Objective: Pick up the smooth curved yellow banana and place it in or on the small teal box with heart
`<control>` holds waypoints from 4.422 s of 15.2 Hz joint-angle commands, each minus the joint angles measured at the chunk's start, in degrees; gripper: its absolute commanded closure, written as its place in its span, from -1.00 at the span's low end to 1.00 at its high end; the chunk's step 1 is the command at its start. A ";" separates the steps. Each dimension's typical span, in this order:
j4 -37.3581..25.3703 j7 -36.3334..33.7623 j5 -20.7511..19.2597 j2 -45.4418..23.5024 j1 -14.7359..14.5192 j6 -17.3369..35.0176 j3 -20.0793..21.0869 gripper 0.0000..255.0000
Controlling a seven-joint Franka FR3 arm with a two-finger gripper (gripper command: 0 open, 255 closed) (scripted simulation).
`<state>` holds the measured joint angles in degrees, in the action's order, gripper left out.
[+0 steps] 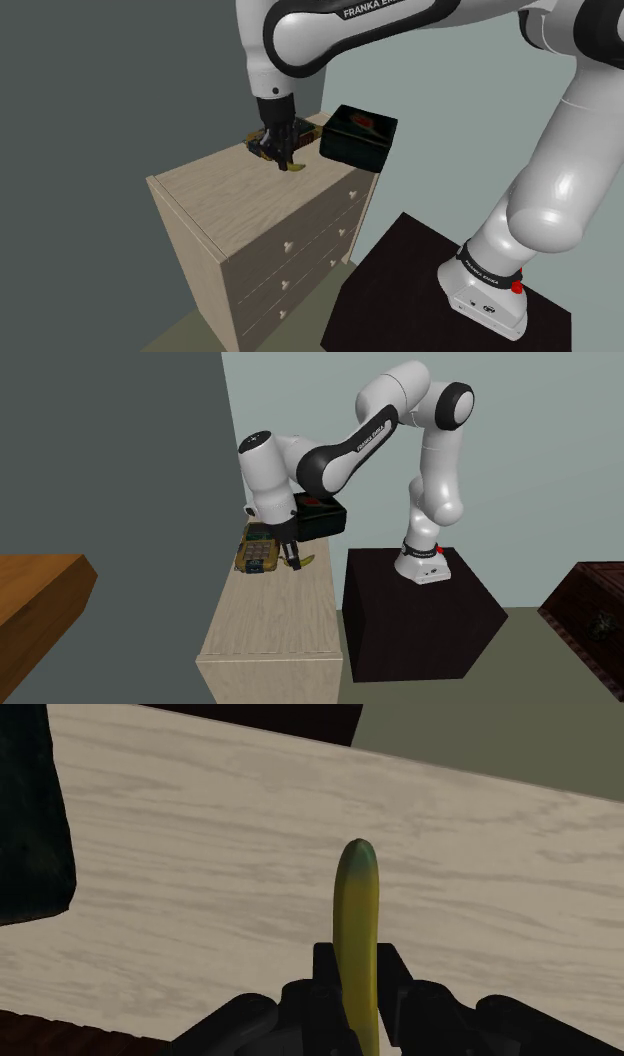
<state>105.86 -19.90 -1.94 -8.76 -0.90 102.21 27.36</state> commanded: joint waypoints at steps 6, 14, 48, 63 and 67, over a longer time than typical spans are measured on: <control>-3.97 0.30 0.59 1.25 0.11 -5.11 0.08 1.00; -9.53 0.34 0.86 1.77 0.07 -11.14 0.17 1.00; 5.52 28.86 1.50 23.11 12.67 -15.96 -14.81 1.00; 14.48 28.48 1.63 23.16 12.52 -7.06 -14.60 1.00; 14.47 28.48 1.63 23.16 12.52 -7.07 -14.60 1.00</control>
<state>120.34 8.58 -0.31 14.40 11.62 95.14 12.76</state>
